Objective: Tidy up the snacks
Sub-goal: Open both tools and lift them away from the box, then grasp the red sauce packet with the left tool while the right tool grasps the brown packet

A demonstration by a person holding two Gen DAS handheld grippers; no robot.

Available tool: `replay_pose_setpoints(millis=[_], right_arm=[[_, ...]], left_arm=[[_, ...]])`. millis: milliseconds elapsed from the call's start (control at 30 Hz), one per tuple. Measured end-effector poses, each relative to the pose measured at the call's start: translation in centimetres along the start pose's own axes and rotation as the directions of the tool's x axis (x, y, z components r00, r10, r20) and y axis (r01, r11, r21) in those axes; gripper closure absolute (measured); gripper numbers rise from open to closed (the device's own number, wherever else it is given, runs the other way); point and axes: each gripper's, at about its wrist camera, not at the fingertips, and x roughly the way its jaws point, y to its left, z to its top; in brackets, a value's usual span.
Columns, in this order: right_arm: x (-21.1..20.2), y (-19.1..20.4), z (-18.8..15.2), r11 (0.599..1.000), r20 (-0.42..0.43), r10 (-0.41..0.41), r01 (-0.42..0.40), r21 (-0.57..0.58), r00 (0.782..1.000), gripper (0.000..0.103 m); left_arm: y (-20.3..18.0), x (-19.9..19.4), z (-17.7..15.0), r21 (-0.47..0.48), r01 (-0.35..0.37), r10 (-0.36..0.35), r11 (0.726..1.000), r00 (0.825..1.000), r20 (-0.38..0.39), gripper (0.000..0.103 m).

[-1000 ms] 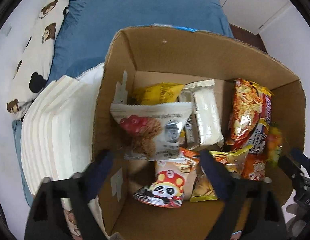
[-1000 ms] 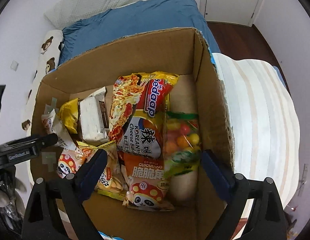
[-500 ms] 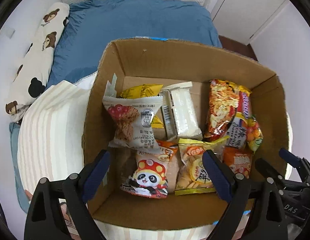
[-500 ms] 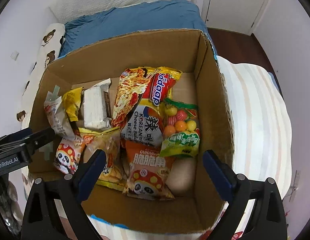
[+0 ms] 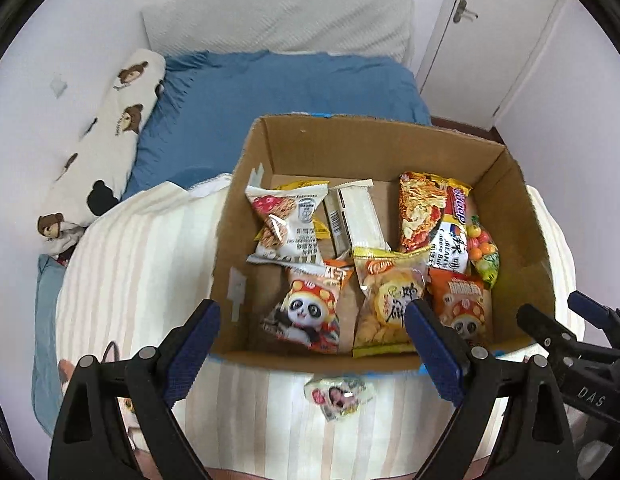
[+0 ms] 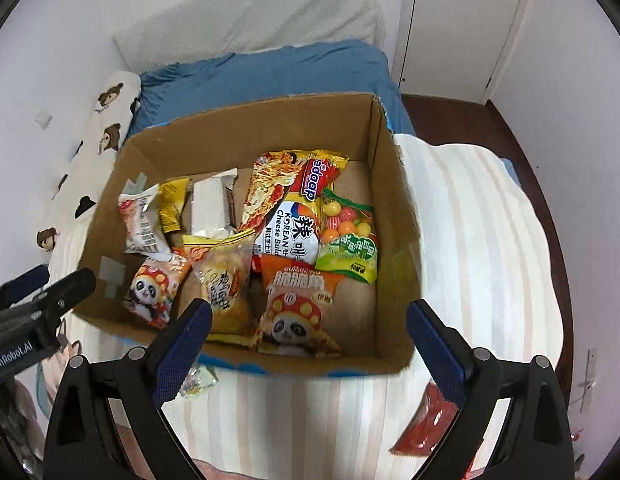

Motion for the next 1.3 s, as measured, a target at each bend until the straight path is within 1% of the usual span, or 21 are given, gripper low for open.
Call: replay_pose_setpoints(millis=[167, 433, 633, 700, 767, 900, 967, 1033, 1067, 1133, 1167, 1267, 1300], right_arm=[[-2.9, 0.1, -2.0, 1.000, 0.049, 0.013, -0.013, 0.001, 0.999, 0.003], [-8.4, 0.3, -5.0, 0.999, 0.138, 0.044, -0.045, 0.003, 0.989, 0.003], [-11.8, 0.1, -7.1, 0.996, 0.182, 0.087, -0.092, 0.018, 0.979, 0.003], [-12.2, -0.5, -7.6, 0.993, 0.185, 0.102, -0.110, 0.032, 0.977, 0.003], [-12.1, -1.7, -8.6, 0.989, 0.172, 0.114, -0.127, 0.070, 0.979, 0.003], [-9.9, -4.8, -11.7, 0.977, 0.084, 0.122, -0.134, 0.163, 0.989, 0.003], [-8.0, -6.3, -14.5, 0.968, 0.019, 0.129, -0.130, 0.217, 0.992, 0.003], [-5.9, -7.5, -18.0, 0.955, -0.056, 0.142, -0.122, 0.270, 0.988, 0.003], [-4.7, -8.1, -19.7, 0.947, -0.094, 0.155, -0.121, 0.298, 0.983, 0.003], [-2.4, -8.9, -23.4, 0.927, -0.174, 0.192, -0.121, 0.354, 0.966, 0.003], [-1.4, -9.1, -25.2, 0.920, -0.203, 0.208, -0.121, 0.372, 0.957, 0.003], [1.2, -9.5, -29.4, 0.905, -0.275, 0.236, -0.107, 0.413, 0.932, 0.004], [2.1, -9.8, -30.7, 0.899, -0.298, 0.241, -0.097, 0.427, 0.924, 0.008]], left_arm=[[-0.1, -3.4, -2.3, -0.009, 0.006, -0.005, 1.000, 0.997, 0.077, 0.009], [-1.1, -8.6, -5.2, 0.029, 0.002, -0.007, 1.000, 0.986, 0.167, 0.009], [-1.3, -11.2, -6.3, 0.016, 0.020, -0.023, 1.000, 0.978, 0.209, 0.009], [-1.4, -11.7, -6.9, 0.016, 0.024, -0.027, 1.000, 0.977, 0.212, 0.009], [-1.5, -11.8, -7.8, 0.013, 0.025, -0.028, 1.000, 0.978, 0.206, 0.009], [-2.0, -10.6, -10.5, 0.024, 0.008, -0.012, 1.000, 0.986, 0.166, 0.009], [-2.4, -9.1, -12.7, 0.040, -0.001, -0.003, 0.999, 0.993, 0.114, 0.009], [-2.9, -7.6, -14.5, 0.054, -0.002, -0.001, 0.999, 0.998, 0.062, 0.009], [-3.2, -6.3, -15.9, 0.067, -0.002, 0.001, 0.998, 1.000, 0.019, 0.009], [-3.7, -4.6, -17.7, 0.082, -0.004, 0.007, 0.997, 0.999, -0.041, 0.009], [-4.1, -3.5, -19.0, 0.090, 0.001, 0.006, 0.996, 0.997, -0.077, 0.009], [-5.4, -1.2, -21.8, 0.125, 0.012, 0.008, 0.992, 0.987, -0.160, 0.009], [-6.0, -0.3, -22.7, 0.141, 0.022, 0.006, 0.990, 0.981, -0.193, 0.009]])
